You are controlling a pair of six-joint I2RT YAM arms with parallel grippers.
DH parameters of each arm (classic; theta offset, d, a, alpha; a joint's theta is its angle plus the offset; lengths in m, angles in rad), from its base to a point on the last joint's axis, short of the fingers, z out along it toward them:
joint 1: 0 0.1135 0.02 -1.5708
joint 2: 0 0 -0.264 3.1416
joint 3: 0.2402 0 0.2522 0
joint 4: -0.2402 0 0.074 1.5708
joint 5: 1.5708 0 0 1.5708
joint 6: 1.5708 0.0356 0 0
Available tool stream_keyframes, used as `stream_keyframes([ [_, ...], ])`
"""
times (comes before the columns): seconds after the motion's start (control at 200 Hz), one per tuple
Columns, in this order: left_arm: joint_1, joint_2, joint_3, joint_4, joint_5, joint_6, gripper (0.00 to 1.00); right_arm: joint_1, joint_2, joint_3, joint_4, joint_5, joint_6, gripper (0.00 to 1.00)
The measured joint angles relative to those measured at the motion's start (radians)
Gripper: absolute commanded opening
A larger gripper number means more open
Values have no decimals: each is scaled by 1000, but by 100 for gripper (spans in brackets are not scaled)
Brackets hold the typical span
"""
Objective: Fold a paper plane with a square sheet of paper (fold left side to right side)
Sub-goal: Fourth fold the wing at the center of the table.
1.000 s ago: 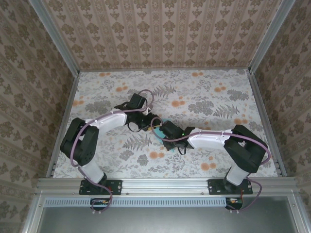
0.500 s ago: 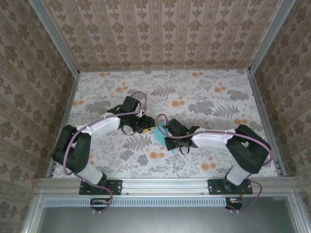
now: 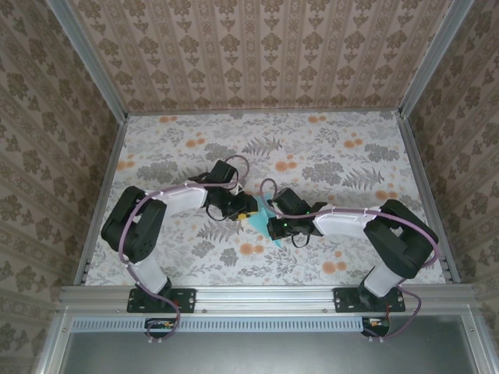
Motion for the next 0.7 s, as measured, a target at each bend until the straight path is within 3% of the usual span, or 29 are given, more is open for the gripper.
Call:
stream_keyframes([
  [0.7,-18,124,72,28,14,-11,44,-32,2,-5,26,-70,22,5],
])
